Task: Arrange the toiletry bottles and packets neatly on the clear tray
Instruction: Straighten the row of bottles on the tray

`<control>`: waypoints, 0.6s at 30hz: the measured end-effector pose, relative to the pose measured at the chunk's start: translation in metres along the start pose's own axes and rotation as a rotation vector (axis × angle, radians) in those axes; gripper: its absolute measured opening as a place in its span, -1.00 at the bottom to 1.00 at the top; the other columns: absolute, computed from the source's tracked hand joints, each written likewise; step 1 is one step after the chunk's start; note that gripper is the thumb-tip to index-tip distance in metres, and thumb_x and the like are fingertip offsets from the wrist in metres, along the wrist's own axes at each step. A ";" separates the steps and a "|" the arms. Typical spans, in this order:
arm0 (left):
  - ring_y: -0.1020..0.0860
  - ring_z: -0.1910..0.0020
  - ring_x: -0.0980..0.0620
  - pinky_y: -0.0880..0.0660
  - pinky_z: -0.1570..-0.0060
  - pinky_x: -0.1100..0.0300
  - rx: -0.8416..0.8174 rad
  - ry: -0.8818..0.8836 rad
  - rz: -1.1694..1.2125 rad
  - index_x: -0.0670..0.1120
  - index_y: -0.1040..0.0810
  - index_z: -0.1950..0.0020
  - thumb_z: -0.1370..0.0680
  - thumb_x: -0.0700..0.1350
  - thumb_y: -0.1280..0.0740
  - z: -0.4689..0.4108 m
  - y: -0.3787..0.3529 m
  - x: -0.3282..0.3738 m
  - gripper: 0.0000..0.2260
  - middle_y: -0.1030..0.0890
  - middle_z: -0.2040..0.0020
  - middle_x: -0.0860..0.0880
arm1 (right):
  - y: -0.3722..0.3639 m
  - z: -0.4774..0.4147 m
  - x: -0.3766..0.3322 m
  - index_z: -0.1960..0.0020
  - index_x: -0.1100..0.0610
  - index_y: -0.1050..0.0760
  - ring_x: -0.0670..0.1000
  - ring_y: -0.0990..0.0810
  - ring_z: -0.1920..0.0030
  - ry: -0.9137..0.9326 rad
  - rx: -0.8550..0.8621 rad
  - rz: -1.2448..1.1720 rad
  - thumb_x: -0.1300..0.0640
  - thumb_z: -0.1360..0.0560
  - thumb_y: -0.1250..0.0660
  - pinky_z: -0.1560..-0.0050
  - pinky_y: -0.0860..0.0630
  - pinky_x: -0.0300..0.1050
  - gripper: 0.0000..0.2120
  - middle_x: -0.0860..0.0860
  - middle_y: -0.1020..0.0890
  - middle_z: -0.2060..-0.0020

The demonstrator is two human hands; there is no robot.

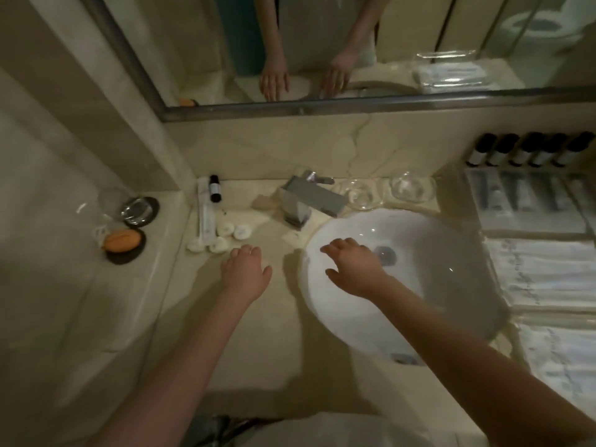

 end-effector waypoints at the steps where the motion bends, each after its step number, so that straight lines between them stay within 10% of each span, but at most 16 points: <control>1: -0.36 -0.30 -0.13 -0.34 -0.22 0.01 -0.006 0.031 0.015 -0.11 -0.37 -0.34 -0.56 0.09 -0.18 -0.004 0.001 -0.016 -0.57 -0.41 -0.32 -0.11 | -0.001 -0.013 -0.014 -0.41 0.05 -0.29 0.11 -0.39 -0.28 0.028 -0.019 0.011 0.04 -0.53 -0.22 -0.18 -0.41 0.02 -0.54 0.07 -0.43 -0.31; 18: -0.51 -0.15 -0.21 -0.46 -0.06 0.00 -0.052 0.324 0.291 -0.18 -0.45 -0.21 -0.54 0.05 -0.25 -0.136 0.020 -0.157 -0.63 -0.52 -0.17 -0.20 | -0.011 -0.223 -0.122 -0.40 0.11 -0.28 0.16 -0.46 -0.23 0.078 -0.149 -0.021 0.05 -0.51 -0.26 -0.11 -0.52 0.09 -0.51 0.12 -0.45 -0.26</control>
Point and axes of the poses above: each hand's wrist, its own z-axis away from the middle knuckle, its own y-axis out of the back of the hand, x = y × z, the point moved 9 cm from there along -z, towards the middle knuckle
